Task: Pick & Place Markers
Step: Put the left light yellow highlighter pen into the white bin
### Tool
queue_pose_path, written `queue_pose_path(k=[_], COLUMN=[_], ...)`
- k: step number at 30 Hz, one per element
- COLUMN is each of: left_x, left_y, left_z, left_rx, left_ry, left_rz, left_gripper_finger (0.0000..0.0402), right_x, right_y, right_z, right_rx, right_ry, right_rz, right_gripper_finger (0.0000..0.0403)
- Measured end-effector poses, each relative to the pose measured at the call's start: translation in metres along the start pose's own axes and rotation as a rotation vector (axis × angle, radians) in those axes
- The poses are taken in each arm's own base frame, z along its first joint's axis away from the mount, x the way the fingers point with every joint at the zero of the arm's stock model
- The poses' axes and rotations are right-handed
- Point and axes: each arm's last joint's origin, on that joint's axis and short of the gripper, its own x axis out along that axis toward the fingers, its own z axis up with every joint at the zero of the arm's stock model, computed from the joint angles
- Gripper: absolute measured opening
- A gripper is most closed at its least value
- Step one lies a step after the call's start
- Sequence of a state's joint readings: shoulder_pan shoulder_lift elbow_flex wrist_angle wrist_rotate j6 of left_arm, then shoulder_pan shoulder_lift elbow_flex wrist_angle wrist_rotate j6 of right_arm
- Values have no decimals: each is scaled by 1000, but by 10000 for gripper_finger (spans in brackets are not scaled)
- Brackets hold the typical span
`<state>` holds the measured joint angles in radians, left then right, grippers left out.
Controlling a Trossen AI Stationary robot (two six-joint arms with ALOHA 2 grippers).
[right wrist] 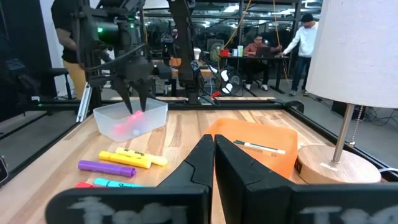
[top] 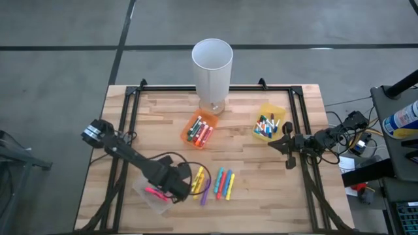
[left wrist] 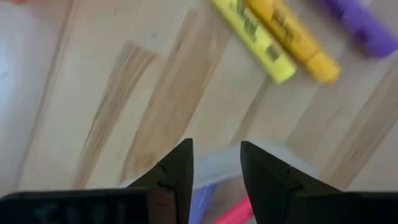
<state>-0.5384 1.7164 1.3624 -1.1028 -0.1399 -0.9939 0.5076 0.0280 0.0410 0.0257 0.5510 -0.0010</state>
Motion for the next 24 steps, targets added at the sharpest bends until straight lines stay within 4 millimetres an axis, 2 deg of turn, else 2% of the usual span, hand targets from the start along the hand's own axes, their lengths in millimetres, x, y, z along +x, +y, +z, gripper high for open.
queue_pose_path(k=[11,18,24], left_x=[-3,-4,-5], left_y=[-6,-3,-5], left_z=[42,59,65], left_rx=[-133,-197,-221], left_ry=[-179,-261,-293], left_rz=[-232,-283,-323], left_gripper_finger=[126,126,126], right_x=[0,0,0], right_y=[0,0,0], right_z=[0,0,0], right_rx=[0,0,0], right_ry=[0,0,0], right_rz=[0,0,0], right_gripper_finger=[9,9,9])
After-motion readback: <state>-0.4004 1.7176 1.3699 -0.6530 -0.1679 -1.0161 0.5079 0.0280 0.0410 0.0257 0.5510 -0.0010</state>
